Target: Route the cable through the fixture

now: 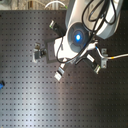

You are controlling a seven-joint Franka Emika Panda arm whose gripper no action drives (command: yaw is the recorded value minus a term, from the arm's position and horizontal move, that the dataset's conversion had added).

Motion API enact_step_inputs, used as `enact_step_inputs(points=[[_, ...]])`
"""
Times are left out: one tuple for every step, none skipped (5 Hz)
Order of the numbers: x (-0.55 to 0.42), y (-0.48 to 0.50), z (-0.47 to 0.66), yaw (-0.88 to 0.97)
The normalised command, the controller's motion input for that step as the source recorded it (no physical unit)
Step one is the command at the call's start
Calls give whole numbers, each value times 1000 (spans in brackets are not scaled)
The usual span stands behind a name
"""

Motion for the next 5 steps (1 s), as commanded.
enact_step_inputs(points=[[-58,72,519,-137],[42,-3,0,0],[270,-182,16,86],[228,-356,106,163],[-186,-220,207,0]])
